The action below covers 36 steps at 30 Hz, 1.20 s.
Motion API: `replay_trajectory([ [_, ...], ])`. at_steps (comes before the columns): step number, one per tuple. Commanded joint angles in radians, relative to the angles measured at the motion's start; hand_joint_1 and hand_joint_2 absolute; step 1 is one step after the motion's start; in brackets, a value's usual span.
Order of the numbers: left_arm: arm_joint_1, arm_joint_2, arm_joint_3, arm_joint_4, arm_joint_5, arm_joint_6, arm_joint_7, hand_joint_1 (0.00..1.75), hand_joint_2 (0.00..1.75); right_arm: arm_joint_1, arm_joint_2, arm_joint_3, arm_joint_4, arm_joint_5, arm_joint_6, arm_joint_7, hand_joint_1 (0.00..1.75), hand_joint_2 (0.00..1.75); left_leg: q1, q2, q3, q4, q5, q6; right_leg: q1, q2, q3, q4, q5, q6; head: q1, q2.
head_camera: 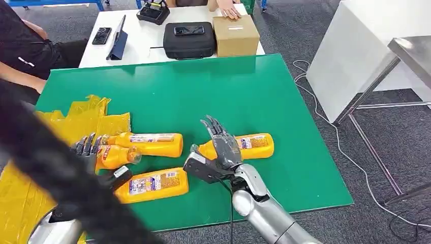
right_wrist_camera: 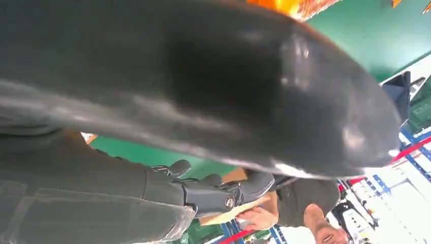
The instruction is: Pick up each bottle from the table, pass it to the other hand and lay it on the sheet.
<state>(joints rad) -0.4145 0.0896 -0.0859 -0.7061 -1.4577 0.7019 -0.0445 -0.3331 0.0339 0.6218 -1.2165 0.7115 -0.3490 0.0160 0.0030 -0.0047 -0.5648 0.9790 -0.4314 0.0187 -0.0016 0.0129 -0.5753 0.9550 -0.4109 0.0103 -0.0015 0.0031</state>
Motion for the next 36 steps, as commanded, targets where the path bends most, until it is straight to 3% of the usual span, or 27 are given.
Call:
replay_trajectory([
  [1, 0.025, -0.063, 0.262, -0.010, 0.102, -0.004, -0.177, 0.00, 0.00, -0.071, -0.019, 0.048, 0.109, -0.015, 0.003, -0.003, 0.00, 0.00, 0.000, 0.003, 0.006, -0.002, -0.002, -0.001, 0.000, 0.001, 0.005, -0.002, -0.001, 0.001, 0.000, 0.000],
  [4, 0.003, -0.136, 0.456, -0.008, 0.216, -0.004, -0.374, 0.00, 0.00, -0.070, -0.022, 0.046, 0.117, -0.013, 0.001, -0.001, 0.00, 0.00, 0.000, 0.001, 0.006, -0.001, -0.002, -0.001, 0.000, 0.000, 0.005, -0.001, -0.002, 0.001, 0.000, 0.000],
  [8, -0.042, -0.176, 0.515, 0.064, 0.365, -0.004, -0.520, 0.00, 0.00, -0.082, -0.030, 0.057, 0.140, 0.061, -0.029, 0.030, 0.00, 0.00, 0.000, -0.002, 0.005, -0.001, -0.001, -0.001, 0.000, -0.003, 0.005, -0.001, -0.002, 0.001, 0.000, 0.000],
  [9, -0.060, -0.184, 0.508, 0.093, 0.457, -0.004, -0.579, 0.00, 0.00, -0.089, -0.029, 0.059, 0.158, 0.085, -0.024, 0.046, 0.00, 1.75, 0.001, -0.002, 0.006, 0.000, -0.002, -0.001, 0.001, -0.004, 0.006, -0.001, -0.003, 0.001, 0.000, 0.000],
  [14, -0.076, -0.191, 0.491, 0.102, 0.516, -0.004, -0.600, 0.00, 0.00, -0.094, -0.030, 0.058, 0.172, 0.100, -0.024, 0.054, 0.00, 1.75, 0.000, -0.002, 0.004, -0.001, -0.001, -0.001, 0.000, -0.004, 0.005, -0.001, -0.002, 0.001, 0.000, 0.000],
  [17, -0.072, -0.197, 0.386, 0.028, 0.909, -0.100, -0.654, 0.00, 0.00, -0.102, -0.029, 0.058, 0.195, 0.118, -0.007, 0.065, 0.00, 1.75, 0.000, -0.001, 0.006, -0.001, -0.002, -0.001, 0.000, -0.003, 0.006, -0.001, -0.002, 0.001, 0.000, 0.000],
  [22, 0.040, -0.179, 0.158, -0.294, 1.437, -0.133, -0.575, 0.00, 0.00, -0.123, -0.022, 0.066, 0.246, 0.132, 0.027, 0.075, 0.00, 1.75, 0.001, -0.001, 0.002, 0.001, -0.002, -0.001, 0.001, -0.002, 0.002, 0.000, -0.002, 0.000, 0.000, 0.000],
  [27, 0.092, -0.180, 0.142, -0.406, 1.551, -0.133, -0.562, 0.00, 0.00, -0.126, -0.019, 0.069, 0.250, 0.148, 0.038, 0.094, 0.00, 1.75, 0.000, 0.000, 0.004, 0.000, -0.002, -0.001, 0.001, -0.001, 0.004, 0.000, -0.002, 0.001, 0.000, 0.000],
  [31, 0.251, -0.215, 0.153, -0.685, 1.736, -0.125, -0.532, 0.00, 0.00, -0.080, -0.035, 0.045, 0.214, 0.154, 0.069, 0.122, 0.00, 1.75, 0.000, 0.003, 0.006, 0.000, -0.003, -0.001, 0.000, 0.001, 0.005, -0.001, -0.002, 0.001, 0.000, 0.000],
  [36, 0.271, -0.219, 0.155, -0.718, 1.757, -0.115, -0.519, 0.00, 0.00, -0.068, -0.040, 0.043, 0.196, 0.155, 0.072, 0.121, 0.00, 1.75, 0.000, -0.001, 0.003, 0.000, -0.002, -0.001, 0.000, -0.002, 0.003, -0.001, -0.002, 0.001, 0.000, 0.000],
])
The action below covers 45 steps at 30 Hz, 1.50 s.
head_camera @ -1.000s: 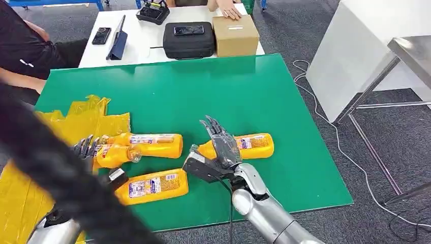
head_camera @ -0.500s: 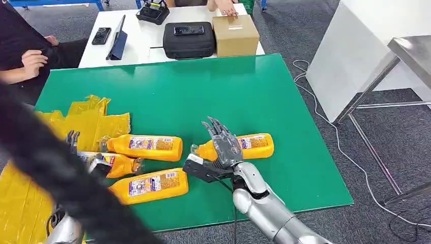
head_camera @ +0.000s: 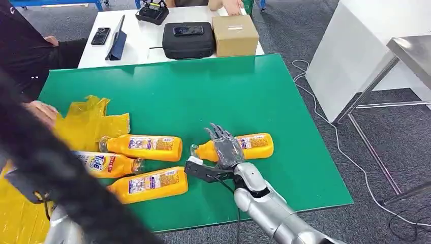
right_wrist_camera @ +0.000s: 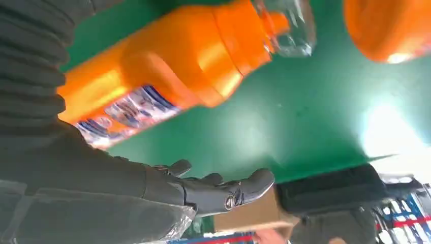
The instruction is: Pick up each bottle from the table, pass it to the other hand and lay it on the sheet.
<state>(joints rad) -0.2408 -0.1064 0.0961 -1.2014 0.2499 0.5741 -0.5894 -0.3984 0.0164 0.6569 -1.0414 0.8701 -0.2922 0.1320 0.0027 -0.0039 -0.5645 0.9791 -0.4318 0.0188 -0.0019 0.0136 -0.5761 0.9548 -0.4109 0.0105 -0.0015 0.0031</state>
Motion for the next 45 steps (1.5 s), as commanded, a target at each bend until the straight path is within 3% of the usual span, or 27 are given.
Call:
replay_trajectory([
  [1, 0.131, -0.041, -0.013, -0.270, 0.101, 0.013, 0.022, 0.00, 0.00, 0.012, -0.024, -0.001, -0.001, 0.009, 0.013, 0.017, 0.00, 1.75, 0.000, -0.002, 0.003, 0.000, -0.002, -0.001, 0.000, -0.003, 0.004, 0.000, -0.003, 0.000, 0.000, 0.000],
  [4, 0.199, -0.076, -0.024, -0.354, 0.146, 0.013, 0.034, 0.00, 0.00, 0.046, -0.039, -0.011, -0.057, 0.051, 0.015, 0.051, 0.00, 1.75, 0.000, 0.000, 0.003, 0.000, -0.002, -0.001, 0.000, -0.001, 0.003, -0.001, -0.002, 0.000, 0.000, 0.000],
  [8, 0.184, -0.091, -0.030, -0.326, 0.114, 0.020, 0.046, 0.00, 0.00, 0.108, -0.091, -0.023, -0.121, 0.121, 0.026, 0.092, 0.00, 1.75, 0.000, -0.005, 0.002, -0.001, -0.001, 0.000, 0.000, -0.006, 0.004, -0.001, -0.002, 0.001, 0.000, 0.000],
  [14, 0.156, -0.090, -0.011, -0.283, 0.134, 0.002, 0.042, 0.00, 0.00, 0.089, -0.105, -0.022, -0.080, 0.344, -0.026, 0.202, 0.00, 1.75, 0.000, -0.002, 0.004, -0.001, -0.002, -0.001, 0.000, -0.005, 0.006, -0.001, -0.002, 0.001, 0.000, 0.000],
  [22, 0.154, -0.089, -0.011, -0.279, 0.136, 0.000, 0.041, 0.00, 0.00, 0.089, -0.102, -0.027, -0.077, 0.357, -0.022, 0.207, 0.00, 1.75, 0.000, -0.002, 0.002, -0.001, -0.001, 0.000, 0.000, -0.004, 0.002, -0.001, -0.001, 0.000, 0.000, 0.000],
  [27, 0.138, -0.093, -0.021, -0.265, 0.139, -0.004, 0.035, 0.00, 0.00, 0.077, -0.108, -0.061, -0.024, 0.518, -0.022, 0.287, 0.00, 1.75, 0.000, -0.003, 0.003, -0.001, -0.001, -0.001, 0.000, -0.005, 0.004, -0.001, -0.002, 0.001, 0.000, 0.000],
  [34, 0.099, -0.090, -0.043, -0.226, 0.166, -0.025, 0.033, 0.00, 0.00, -0.005, -0.109, -0.092, 0.158, 0.505, -0.008, 0.261, 0.00, 1.75, 0.000, -0.002, 0.003, -0.001, -0.001, 0.000, 0.000, -0.004, 0.004, -0.001, -0.001, 0.001, 0.000, 0.000],
  [45, 0.097, -0.087, -0.042, -0.235, 0.171, -0.026, 0.031, 0.00, 0.00, -0.001, -0.106, -0.093, 0.175, 0.497, -0.004, 0.254, 0.00, 1.75, 0.000, -0.003, 0.005, -0.001, -0.001, -0.001, 0.000, -0.004, 0.005, -0.002, -0.001, 0.000, 0.000, 0.000],
])
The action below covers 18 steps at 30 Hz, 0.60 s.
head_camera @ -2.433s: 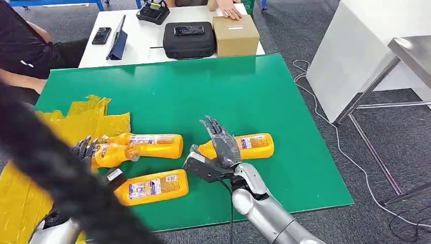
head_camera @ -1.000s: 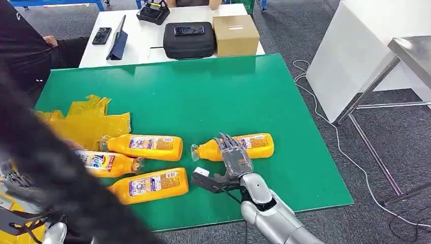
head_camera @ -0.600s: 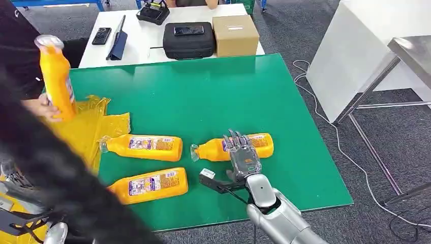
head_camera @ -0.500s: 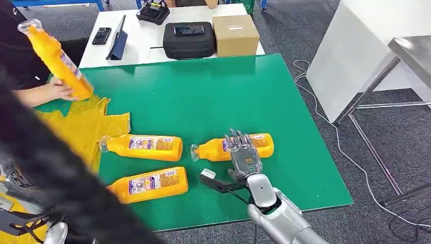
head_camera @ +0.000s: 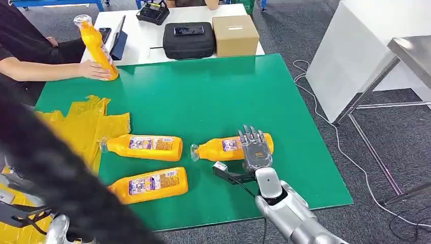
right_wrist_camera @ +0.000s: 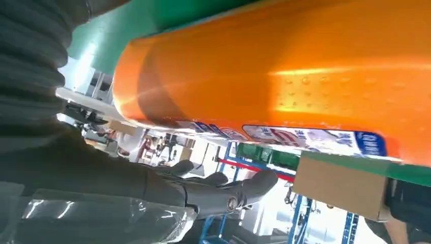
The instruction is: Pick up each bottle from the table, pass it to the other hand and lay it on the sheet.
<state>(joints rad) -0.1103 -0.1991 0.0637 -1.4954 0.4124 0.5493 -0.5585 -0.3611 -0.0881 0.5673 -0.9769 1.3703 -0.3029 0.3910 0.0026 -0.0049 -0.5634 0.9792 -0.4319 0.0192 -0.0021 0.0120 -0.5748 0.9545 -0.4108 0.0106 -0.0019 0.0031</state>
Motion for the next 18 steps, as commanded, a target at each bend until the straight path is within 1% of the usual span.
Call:
replay_trajectory([
  [1, -0.033, 0.006, -0.009, 0.059, 0.009, -0.001, 0.000, 0.00, 0.00, -0.038, -0.001, -0.004, 0.111, -0.003, 0.007, -0.005, 0.00, 1.75, 0.000, -0.001, 0.003, -0.001, 0.000, -0.001, 0.000, -0.002, 0.003, -0.001, -0.001, 0.000, 0.000, 0.000],
  [2, -0.033, 0.006, -0.009, 0.059, 0.009, -0.001, 0.000, 0.00, 0.00, -0.038, -0.001, -0.004, 0.111, -0.003, 0.007, -0.005, 0.00, 1.75, 0.000, -0.001, 0.004, -0.001, -0.001, -0.001, 0.000, -0.003, 0.005, -0.001, -0.001, 0.000, 0.000, 0.000],
  [6, -0.030, 0.005, -0.008, 0.056, 0.010, -0.001, 0.000, 0.00, 0.00, -0.037, -0.001, -0.002, 0.107, -0.003, 0.011, -0.005, 0.00, 1.75, 0.000, -0.001, 0.003, -0.001, 0.000, -0.001, 0.000, -0.002, 0.003, -0.001, -0.001, 0.000, 0.000, 0.000],
  [12, -0.030, 0.003, 0.005, 0.052, 0.013, -0.001, 0.001, 0.00, 0.00, -0.046, -0.008, 0.009, 0.136, -0.001, 0.056, -0.007, 0.00, 1.75, 0.000, -0.001, 0.005, -0.001, -0.001, -0.001, 0.000, -0.003, 0.006, -0.002, -0.001, 0.000, 0.000, 0.000],
  [18, -0.036, 0.002, 0.003, 0.054, 0.013, -0.002, 0.001, 0.00, 0.00, -0.047, -0.009, 0.019, 0.132, 0.015, 0.067, -0.003, 0.00, 1.75, 0.000, -0.001, 0.005, -0.001, 0.000, -0.001, 0.000, -0.003, 0.006, -0.001, -0.001, 0.000, 0.000, 0.000],
])
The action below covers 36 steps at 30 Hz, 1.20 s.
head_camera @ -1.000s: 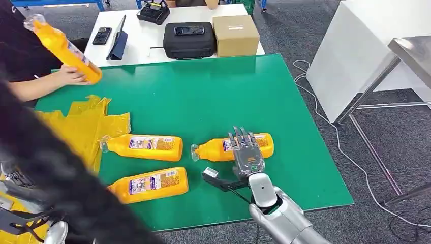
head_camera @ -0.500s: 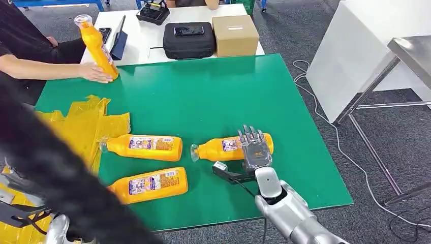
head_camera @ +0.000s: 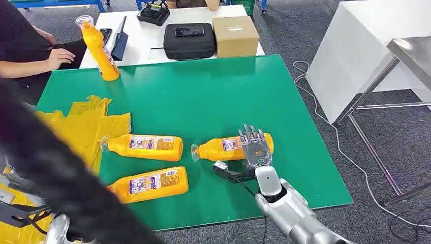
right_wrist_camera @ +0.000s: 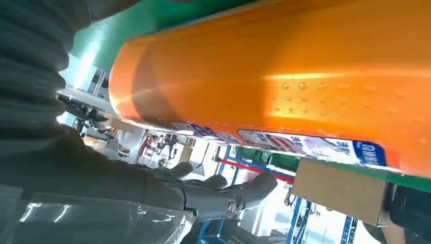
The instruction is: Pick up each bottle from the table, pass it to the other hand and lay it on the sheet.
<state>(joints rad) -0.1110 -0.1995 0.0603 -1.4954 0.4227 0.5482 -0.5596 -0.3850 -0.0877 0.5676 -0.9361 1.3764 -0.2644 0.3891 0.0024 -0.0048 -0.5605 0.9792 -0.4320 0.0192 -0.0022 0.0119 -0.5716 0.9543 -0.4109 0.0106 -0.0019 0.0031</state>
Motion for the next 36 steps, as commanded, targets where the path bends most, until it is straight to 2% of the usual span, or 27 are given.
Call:
replay_trajectory([
  [1, -0.038, 0.005, 0.007, 0.057, 0.003, -0.002, 0.002, 0.00, 0.00, -0.030, -0.012, 0.023, 0.098, 0.011, 0.039, -0.002, 0.00, 1.75, 0.000, -0.002, 0.003, -0.001, 0.000, -0.001, 0.000, -0.003, 0.004, -0.001, -0.001, 0.000, 0.000, 0.000],
  [25, -0.021, 0.012, 0.014, 0.048, 0.019, -0.003, 0.002, 0.00, 0.00, -0.026, -0.061, 0.026, 0.087, 0.058, 0.088, 0.019, 0.00, 1.75, 0.000, -0.003, 0.005, -0.002, 0.000, -0.001, 0.000, -0.004, 0.006, -0.002, -0.001, 0.000, 0.000, 0.000],
  [36, -0.051, 0.020, -0.010, 0.087, 0.033, -0.020, 0.002, 0.00, 0.00, -0.015, -0.082, 0.039, 0.102, 0.057, 0.107, 0.004, 0.00, 1.75, 0.000, -0.004, 0.007, -0.003, 0.000, -0.001, 0.000, -0.006, 0.008, -0.003, -0.001, 0.000, 0.000, 0.000],
])
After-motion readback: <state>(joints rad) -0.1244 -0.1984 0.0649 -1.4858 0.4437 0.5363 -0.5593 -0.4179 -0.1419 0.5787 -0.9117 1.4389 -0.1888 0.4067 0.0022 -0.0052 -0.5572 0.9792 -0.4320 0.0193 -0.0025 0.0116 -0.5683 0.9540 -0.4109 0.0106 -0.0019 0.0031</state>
